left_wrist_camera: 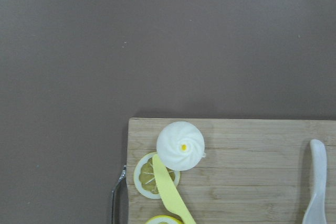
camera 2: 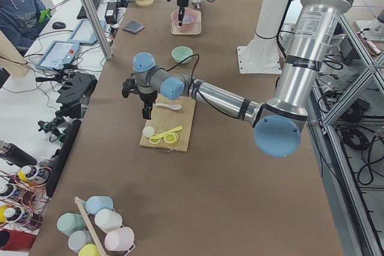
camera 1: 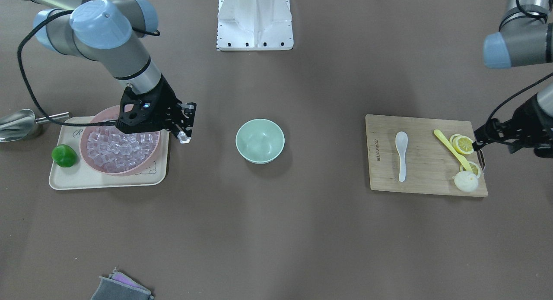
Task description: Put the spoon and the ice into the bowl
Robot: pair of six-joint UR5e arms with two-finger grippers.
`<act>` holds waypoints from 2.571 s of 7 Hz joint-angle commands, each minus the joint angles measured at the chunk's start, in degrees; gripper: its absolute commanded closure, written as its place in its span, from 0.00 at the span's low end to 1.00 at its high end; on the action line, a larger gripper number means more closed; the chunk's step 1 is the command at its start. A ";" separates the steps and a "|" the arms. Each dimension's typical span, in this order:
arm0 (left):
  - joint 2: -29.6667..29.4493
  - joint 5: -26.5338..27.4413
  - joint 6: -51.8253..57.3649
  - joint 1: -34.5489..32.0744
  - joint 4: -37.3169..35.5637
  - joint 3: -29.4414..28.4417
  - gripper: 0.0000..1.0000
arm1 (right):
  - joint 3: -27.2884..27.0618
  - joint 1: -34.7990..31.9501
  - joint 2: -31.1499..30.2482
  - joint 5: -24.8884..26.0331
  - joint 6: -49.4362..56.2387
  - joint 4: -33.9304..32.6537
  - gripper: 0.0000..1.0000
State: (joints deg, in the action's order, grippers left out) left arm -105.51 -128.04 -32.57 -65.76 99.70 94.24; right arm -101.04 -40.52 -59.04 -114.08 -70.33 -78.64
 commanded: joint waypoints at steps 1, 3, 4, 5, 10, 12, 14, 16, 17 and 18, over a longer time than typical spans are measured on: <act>-1.45 5.33 -4.52 8.16 3.46 -1.15 0.04 | 4.42 5.87 6.80 8.14 -6.20 0.68 1.00; -2.24 5.52 -6.27 11.52 7.07 -3.70 0.05 | 10.57 10.27 11.83 14.55 -9.38 3.56 1.00; -2.24 5.52 -6.28 12.05 7.78 -4.32 0.05 | 13.39 10.98 12.45 15.37 -11.39 7.24 1.00; -2.76 5.52 -6.10 12.23 8.05 -5.54 0.05 | 14.72 11.08 12.89 15.38 -11.41 7.54 1.00; -4.26 5.52 -6.89 14.16 10.51 -9.07 0.09 | 14.12 11.08 13.07 15.38 -11.32 7.54 0.01; -4.87 5.52 -7.86 15.21 10.51 -9.07 0.18 | 13.15 10.73 12.81 15.21 -10.97 7.54 0.00; -5.14 5.52 -8.65 15.40 10.51 -8.90 0.64 | 12.72 10.11 12.02 14.77 -10.88 7.63 0.00; -5.23 5.43 -8.83 15.57 10.51 -8.55 1.00 | 10.18 9.50 10.01 14.51 -10.53 7.63 0.00; -5.23 4.99 -8.74 15.57 10.51 -7.85 1.00 | 9.03 9.24 8.34 14.16 -10.44 7.54 0.00; -5.23 4.82 -9.26 15.48 10.25 -4.10 1.00 | 6.76 7.93 6.59 12.50 -9.48 7.54 0.00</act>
State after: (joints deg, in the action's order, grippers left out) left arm -110.74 -122.94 -41.43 -50.22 110.16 86.98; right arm -91.91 -31.44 -50.38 -100.15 -80.63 -71.07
